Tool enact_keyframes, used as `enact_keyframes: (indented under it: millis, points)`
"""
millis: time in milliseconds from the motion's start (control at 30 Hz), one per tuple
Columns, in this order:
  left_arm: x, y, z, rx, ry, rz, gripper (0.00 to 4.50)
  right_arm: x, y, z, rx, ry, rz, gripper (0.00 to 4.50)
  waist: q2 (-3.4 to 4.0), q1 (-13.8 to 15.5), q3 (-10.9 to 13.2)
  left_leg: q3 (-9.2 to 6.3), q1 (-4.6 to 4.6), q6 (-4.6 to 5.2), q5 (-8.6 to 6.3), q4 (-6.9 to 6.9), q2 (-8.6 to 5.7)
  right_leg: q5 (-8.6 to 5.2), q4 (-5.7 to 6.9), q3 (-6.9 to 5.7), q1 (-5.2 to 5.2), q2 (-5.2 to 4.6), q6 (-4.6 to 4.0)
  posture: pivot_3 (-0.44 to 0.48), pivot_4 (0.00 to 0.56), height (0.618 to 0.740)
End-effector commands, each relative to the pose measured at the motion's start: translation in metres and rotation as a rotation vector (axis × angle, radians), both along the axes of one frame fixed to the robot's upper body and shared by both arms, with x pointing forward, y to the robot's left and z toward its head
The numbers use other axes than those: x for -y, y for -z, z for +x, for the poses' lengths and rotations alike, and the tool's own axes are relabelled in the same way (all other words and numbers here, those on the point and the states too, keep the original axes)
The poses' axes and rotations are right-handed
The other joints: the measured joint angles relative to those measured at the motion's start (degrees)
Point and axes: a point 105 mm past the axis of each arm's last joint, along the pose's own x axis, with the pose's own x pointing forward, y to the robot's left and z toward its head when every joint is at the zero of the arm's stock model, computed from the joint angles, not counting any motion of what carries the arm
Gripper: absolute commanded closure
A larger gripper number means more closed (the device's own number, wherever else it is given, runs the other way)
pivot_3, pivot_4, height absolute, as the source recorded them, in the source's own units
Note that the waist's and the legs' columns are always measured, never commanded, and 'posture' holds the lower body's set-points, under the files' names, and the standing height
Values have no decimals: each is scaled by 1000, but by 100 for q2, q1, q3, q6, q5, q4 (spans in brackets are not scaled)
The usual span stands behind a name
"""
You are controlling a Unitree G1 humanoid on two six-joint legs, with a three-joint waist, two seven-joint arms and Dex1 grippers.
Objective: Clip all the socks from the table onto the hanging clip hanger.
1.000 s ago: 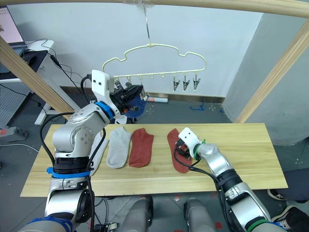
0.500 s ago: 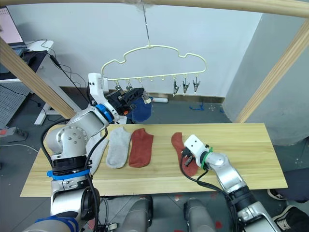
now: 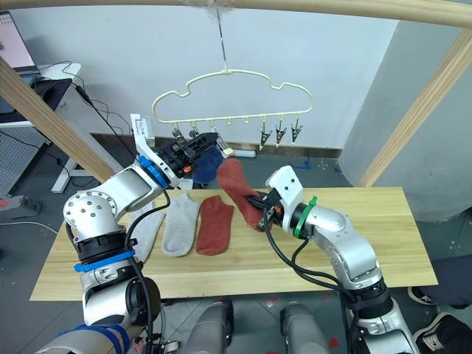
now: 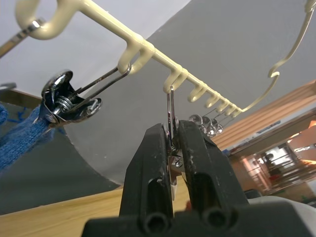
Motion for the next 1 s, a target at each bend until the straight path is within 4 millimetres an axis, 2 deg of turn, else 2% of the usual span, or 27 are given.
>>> enact_keyframes:
  millis: [33,233,733,1000]
  points:
    - [4,-17,-6,60,18,-16,4466,-1,-13,2,27,3,43,4464,0,1,0,1,0,0,0,0,0,0,0,0,0,0,0,28,223,740]
    - [0,-21,-7,66,20,-24,4466,-2,-15,7,12,10,61,4464,0,2,0,2,0,0,0,-1,1,0,2,1,-2,0,0,36,226,740]
    - [3,-16,-11,64,31,3,4466,-13,-26,13,20,-5,99,4464,0,8,0,2,0,0,0,-2,1,0,1,1,-3,0,0,45,232,740]
    - [4,-19,-13,78,33,-4,4466,-19,-24,20,11,0,94,4464,0,10,0,2,0,0,0,-2,1,0,1,2,-3,0,0,50,234,740]
